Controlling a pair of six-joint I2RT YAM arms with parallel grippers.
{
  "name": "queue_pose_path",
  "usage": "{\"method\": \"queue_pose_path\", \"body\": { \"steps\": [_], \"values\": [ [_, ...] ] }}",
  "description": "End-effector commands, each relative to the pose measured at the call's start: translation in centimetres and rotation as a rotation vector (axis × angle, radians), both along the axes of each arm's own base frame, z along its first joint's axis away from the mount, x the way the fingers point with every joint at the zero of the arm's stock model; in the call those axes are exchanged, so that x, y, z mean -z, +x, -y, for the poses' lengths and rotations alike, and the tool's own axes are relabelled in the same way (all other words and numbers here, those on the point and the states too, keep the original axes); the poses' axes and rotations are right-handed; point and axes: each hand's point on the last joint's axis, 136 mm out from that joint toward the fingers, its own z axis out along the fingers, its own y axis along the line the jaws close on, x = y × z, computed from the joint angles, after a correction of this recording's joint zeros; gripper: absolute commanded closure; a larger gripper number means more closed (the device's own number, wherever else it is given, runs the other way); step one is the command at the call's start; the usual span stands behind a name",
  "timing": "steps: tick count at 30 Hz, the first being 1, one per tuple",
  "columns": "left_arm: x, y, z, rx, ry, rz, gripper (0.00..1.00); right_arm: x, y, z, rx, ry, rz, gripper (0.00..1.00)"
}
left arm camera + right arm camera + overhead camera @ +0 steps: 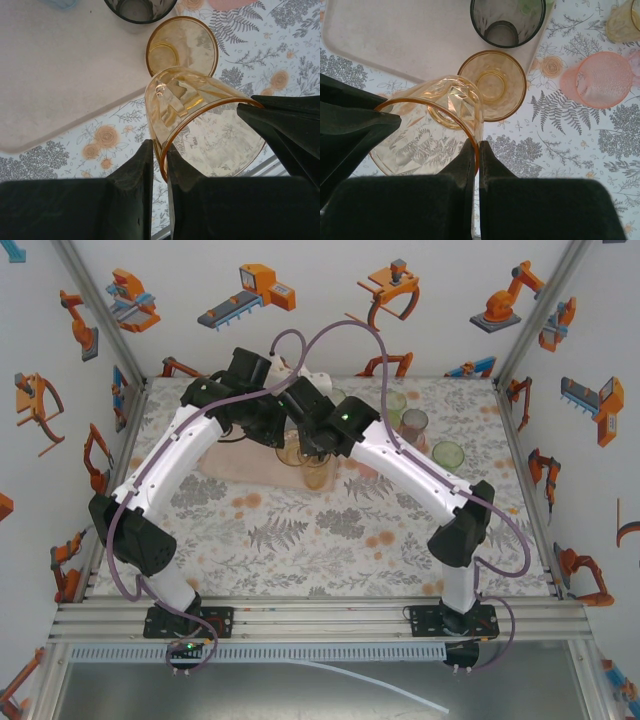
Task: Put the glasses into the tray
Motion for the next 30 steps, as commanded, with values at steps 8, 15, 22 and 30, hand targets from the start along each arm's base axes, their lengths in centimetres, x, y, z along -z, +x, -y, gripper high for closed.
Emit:
{"method": "queue_pose_path", "body": {
  "steps": [8,15,22,30],
  "values": [
    [-1.7,-0.4,-0.6,0.0,0.014,0.061,1.0,-2.8,0.4,-1.6,-0.015,0.11,0.047,0.74],
    [-2.1,0.2,-1.2,-0.022,0.035,0.088,1.0,-3.0,0.0,-1.4,-0.02,0.111,0.041,0.67],
    [-2.3,1.3,-2.6,-0.069,0.052,0.104,1.0,-4.2,-0.5,-0.9,-0.027,0.131,0.054,0.65],
    [-2.4,4.4,-5.9,-0.176,0.041,0.092,1.0,-4.9,-1.9,-1.4,-0.106,0.178,0.034,0.61]
  ]
}}
